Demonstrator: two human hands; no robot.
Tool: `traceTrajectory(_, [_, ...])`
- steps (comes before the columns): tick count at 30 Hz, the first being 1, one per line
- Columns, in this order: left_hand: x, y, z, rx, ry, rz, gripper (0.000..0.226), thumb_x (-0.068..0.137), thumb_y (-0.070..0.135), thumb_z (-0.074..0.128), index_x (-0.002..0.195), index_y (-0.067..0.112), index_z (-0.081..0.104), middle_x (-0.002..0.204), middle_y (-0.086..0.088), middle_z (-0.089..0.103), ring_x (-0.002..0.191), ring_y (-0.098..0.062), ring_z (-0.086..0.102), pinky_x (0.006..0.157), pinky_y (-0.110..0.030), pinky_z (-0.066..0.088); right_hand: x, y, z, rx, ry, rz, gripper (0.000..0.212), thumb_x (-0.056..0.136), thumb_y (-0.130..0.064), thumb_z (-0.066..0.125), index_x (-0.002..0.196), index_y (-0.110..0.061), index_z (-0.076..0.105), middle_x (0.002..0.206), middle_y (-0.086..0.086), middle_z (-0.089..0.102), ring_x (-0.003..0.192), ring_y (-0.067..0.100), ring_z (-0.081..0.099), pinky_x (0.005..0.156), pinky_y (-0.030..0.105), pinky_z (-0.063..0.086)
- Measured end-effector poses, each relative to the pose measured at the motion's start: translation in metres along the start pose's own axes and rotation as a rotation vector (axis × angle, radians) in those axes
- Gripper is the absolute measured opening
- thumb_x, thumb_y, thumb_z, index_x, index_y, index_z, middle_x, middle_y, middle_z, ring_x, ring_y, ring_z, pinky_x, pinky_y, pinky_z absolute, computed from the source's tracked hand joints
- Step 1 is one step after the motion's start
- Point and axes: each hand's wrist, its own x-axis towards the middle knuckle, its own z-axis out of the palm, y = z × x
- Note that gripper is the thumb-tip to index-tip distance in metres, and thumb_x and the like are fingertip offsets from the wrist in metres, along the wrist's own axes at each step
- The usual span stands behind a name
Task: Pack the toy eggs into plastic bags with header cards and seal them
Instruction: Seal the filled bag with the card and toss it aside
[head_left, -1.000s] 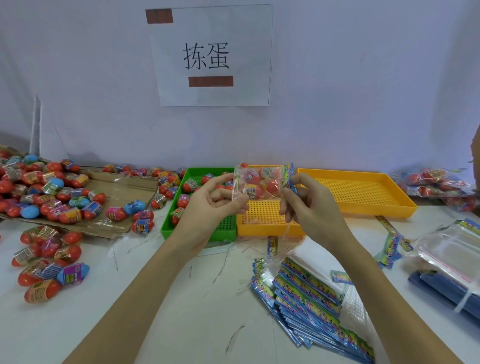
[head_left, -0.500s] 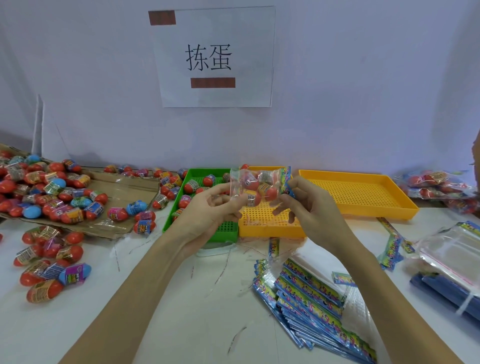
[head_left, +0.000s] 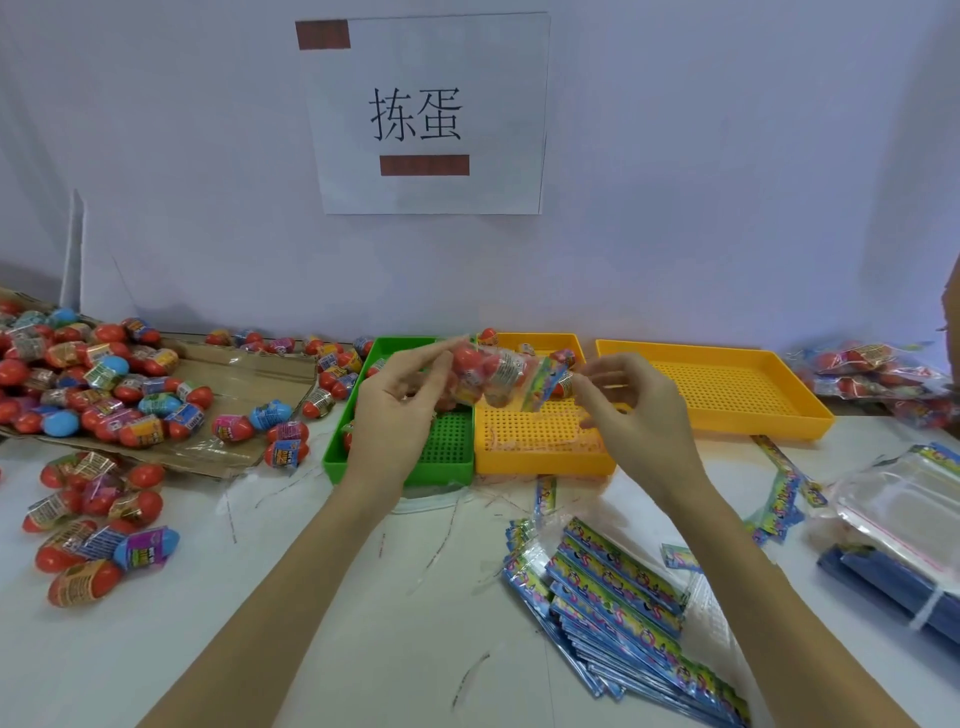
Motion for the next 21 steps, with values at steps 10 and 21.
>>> traceTrajectory(10, [-0.010, 0.000, 0.004, 0.071, -0.416, 0.243, 0.037, 0.092, 0.003, 0.068, 0.119, 0.026, 0.078, 0.165, 0.018, 0.028, 0.155, -0.002, 0.024, 0.115, -0.023, 0.042, 0.003, -0.007, -0.007, 0.768, -0.303, 0.460, 0.037, 0.095, -0.029, 0.070, 0.119, 0.000, 0.069, 0.102, 0.017, 0.077, 0.089, 0.027, 0.077, 0.071, 0.027, 0.062])
traceTrajectory(21, [0.000, -0.010, -0.003, -0.278, -0.065, -0.236, 0.012, 0.097, 0.012, 0.069, 0.096, 0.008, 0.080, 0.092, -0.012, 0.078, 0.086, -0.022, 0.075, 0.077, -0.026, 0.062, -0.003, -0.012, 0.000, 0.669, -0.212, 0.387, 0.029, 0.100, -0.029, 0.064, 0.112, -0.006, 0.076, 0.110, 0.011, 0.078, 0.096, 0.029, 0.077, 0.078, 0.035, 0.064])
